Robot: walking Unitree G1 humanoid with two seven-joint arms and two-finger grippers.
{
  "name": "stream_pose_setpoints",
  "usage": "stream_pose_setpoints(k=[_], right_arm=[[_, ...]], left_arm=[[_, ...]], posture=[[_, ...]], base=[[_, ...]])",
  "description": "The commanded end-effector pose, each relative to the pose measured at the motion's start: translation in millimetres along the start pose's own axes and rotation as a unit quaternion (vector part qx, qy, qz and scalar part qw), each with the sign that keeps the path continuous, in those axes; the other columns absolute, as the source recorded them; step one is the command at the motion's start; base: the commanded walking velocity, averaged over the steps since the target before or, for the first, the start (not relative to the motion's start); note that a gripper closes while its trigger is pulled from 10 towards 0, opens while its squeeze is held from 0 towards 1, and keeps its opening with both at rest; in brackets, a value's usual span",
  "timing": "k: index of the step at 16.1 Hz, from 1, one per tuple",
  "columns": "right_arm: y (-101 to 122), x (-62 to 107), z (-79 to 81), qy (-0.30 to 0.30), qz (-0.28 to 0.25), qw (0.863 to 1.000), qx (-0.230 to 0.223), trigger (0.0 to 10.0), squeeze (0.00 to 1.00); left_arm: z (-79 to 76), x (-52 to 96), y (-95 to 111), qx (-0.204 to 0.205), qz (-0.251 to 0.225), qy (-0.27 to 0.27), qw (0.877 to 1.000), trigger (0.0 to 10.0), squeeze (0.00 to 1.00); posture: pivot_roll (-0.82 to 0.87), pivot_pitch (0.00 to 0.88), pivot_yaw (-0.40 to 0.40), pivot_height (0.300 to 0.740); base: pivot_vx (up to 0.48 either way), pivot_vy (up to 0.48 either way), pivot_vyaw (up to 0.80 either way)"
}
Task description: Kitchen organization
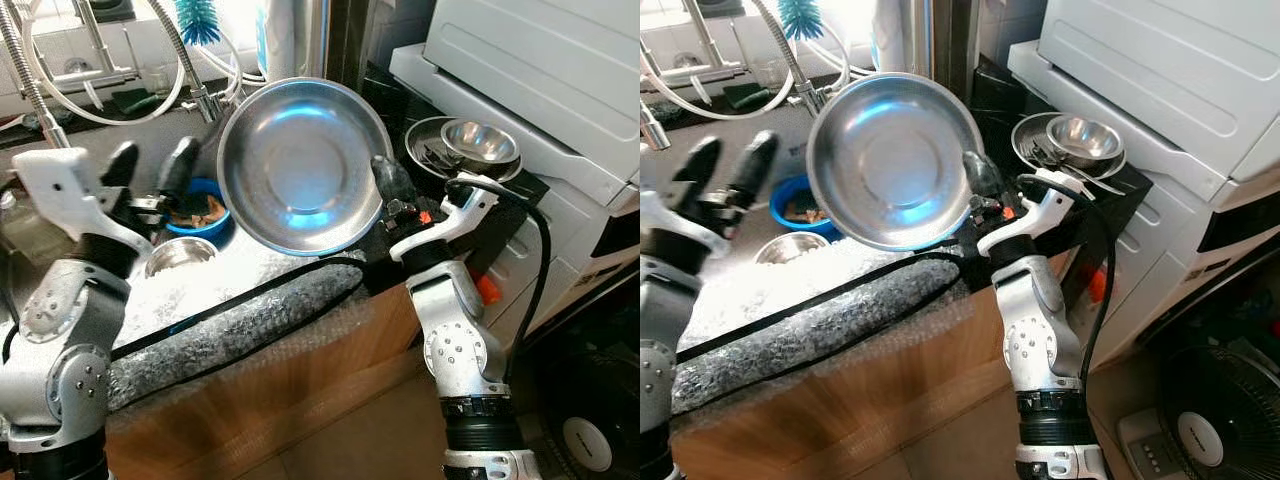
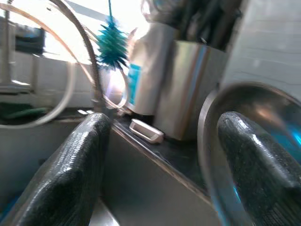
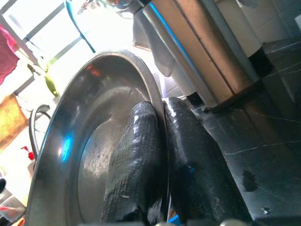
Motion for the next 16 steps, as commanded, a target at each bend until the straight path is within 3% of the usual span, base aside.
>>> stream_pose_setpoints(k=[1, 9, 10, 11, 12, 16], right_arm=[[9, -2.5, 10.1, 0.027, -0.013, 1.0, 0.007, 10.0, 0.0], [6, -0.5, 22.5, 0.066, -0.001, 0.998, 0.004, 10.0, 0.0], [6, -0.7, 23.5, 0.068, 0.0, 0.998, 0.004, 10.0, 0.0], [6, -0.8, 23.9, 0.07, 0.001, 0.998, 0.004, 10.0, 0.0], [6, -0.9, 24.1, 0.07, 0.001, 0.998, 0.003, 10.0, 0.0], [6, -1.5, 24.5, 0.07, 0.0, 0.998, 0.003, 10.0, 0.0]], left_arm=[[-10.2, 2.0, -4, -0.015, 0.02, -0.023, 0.999, 10.0, 0.0], [-17.7, 3.4, -20, -0.056, 0.057, -0.04, 0.996, 10.0, 0.0], [-15.6, 2.7, -21, -0.071, 0.057, -0.031, 0.995, 8.9, 0.0], [-14.6, 2.3, -21, -0.076, 0.055, -0.026, 0.995, 8.9, 0.0], [-13.4, 1.8, -21, -0.076, 0.05, -0.02, 0.996, 0.0, 0.0], [-12.2, 0.9, -20, -0.075, 0.046, -0.016, 0.996, 0.0, 0.0]], posture=[[0.11, 0.082, -0.048, 0.74], [0.11, 0.097, -0.05, 0.74], [0.11, 0.098, -0.05, 0.74], [0.11, 0.098, -0.05, 0.74], [0.11, 0.098, -0.05, 0.74], [0.11, 0.101, -0.05, 0.74]], base=[[0.0, 0.0, 0.0], [0.0, 0.0, 0.0], [0.0, 0.0, 0.0], [0.0, 0.0, 0.0], [0.0, 0.0, 0.0], [0.0, 0.0, 0.0]])
Point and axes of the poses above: a point about 5 cm out from each wrist's last joint towards the gripper, its own x axis pointing back from the gripper into the wrist, its own y axis along the axis of the wrist's last joint, z = x × y, the point moved 2 cm from there along -x, pointing out of the wrist towards the gripper, and after that the axes turned 10 degrees about x, right-handed, at the moved point
